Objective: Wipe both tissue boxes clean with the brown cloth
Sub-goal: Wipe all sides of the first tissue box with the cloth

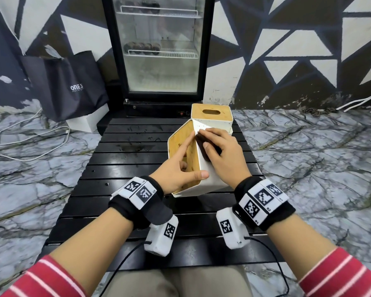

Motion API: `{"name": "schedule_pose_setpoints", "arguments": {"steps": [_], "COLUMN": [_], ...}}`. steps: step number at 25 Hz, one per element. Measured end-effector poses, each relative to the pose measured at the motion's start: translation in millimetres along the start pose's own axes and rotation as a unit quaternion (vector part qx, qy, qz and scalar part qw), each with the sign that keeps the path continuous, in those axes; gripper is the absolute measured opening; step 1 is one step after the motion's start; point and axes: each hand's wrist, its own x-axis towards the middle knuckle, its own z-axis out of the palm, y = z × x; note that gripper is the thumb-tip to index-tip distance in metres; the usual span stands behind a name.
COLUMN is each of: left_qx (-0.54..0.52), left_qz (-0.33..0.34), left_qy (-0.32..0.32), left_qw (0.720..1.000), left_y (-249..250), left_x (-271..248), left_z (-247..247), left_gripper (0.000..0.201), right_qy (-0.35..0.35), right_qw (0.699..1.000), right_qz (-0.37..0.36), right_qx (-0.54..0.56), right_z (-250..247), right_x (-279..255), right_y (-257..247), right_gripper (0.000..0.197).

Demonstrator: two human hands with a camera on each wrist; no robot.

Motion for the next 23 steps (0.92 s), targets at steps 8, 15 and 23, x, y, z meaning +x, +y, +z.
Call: {"name": "schedule_pose_setpoints", "arguments": {"steps": [8, 15, 23], "left_qx": [-0.023, -0.042, -0.048], "left_qz": [0.009, 0.017, 0.02], "left_qy": [0.011, 0.003, 0.001], "left_qw": [1.0, 0.999, 0.999], "left_y": [-1, 0, -1], "left_x": [-2, -4, -4], "left_z": [-5, -8, -8], "left_gripper": [0.111, 0.112, 0.11], "right_qy": [-0.007, -0.012, -0.01], "right_qw": [1.0, 1.0, 1.0], "right_qz": [-0.005, 0.0, 0.0], "right_qx": [0.008, 0.02, 0.022], "right_z": [6, 7, 3], "right_x": [-10, -40, -53], "right_y": [-1, 1, 5], "right_gripper": [0.035, 0.038, 0.037]}}
